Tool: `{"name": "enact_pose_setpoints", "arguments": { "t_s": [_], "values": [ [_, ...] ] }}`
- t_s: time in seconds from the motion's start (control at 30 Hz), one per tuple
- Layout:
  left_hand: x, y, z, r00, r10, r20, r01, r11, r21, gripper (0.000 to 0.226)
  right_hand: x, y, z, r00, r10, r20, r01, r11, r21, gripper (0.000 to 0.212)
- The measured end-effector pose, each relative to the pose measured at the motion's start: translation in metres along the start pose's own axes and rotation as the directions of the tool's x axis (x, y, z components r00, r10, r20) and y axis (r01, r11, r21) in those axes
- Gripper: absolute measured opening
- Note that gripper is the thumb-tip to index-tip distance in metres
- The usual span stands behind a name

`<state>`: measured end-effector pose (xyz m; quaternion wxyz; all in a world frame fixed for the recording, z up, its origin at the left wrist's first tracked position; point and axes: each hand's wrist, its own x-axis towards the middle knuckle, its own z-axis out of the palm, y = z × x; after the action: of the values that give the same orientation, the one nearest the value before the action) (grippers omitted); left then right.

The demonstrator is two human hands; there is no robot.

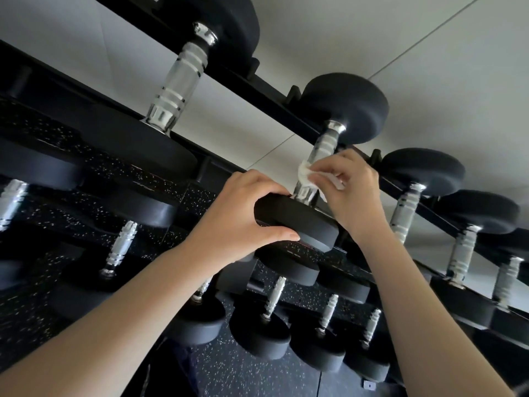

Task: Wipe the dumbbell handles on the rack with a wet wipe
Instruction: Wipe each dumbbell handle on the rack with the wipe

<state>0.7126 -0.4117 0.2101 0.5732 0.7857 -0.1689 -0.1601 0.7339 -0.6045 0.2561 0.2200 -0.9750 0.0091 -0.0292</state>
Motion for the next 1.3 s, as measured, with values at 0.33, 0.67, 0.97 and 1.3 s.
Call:
{"name": "enact_pose_setpoints", "arguments": {
  "t_s": [0.33,0.67,0.97,1.3],
  "values": [
    [-0.002,0.008,-0.002,1.000,0.027,-0.001,-0.027,0.994,0.102,0.056,-0.027,0.017,-0.010,0.957,0.134,0.257,-0.188,0.963,0.195,0.026],
    [-0.003,0.026,0.000,0.994,0.094,0.057,-0.105,0.962,0.253,0.053,-0.048,0.017,-0.012,0.931,0.364,-0.027,-0.315,0.838,0.445,0.019],
    [0.020,0.083,0.065,0.948,0.266,0.174,-0.315,0.861,0.400,0.048,-0.067,0.060,-0.077,0.829,0.486,-0.278,-0.314,0.815,0.488,0.011],
    [0.036,0.102,0.183,0.976,0.137,0.167,-0.191,0.909,0.371,0.049,-0.070,0.177,-0.119,0.843,0.461,-0.278,-0.326,0.848,0.418,0.011]
  ]
}}
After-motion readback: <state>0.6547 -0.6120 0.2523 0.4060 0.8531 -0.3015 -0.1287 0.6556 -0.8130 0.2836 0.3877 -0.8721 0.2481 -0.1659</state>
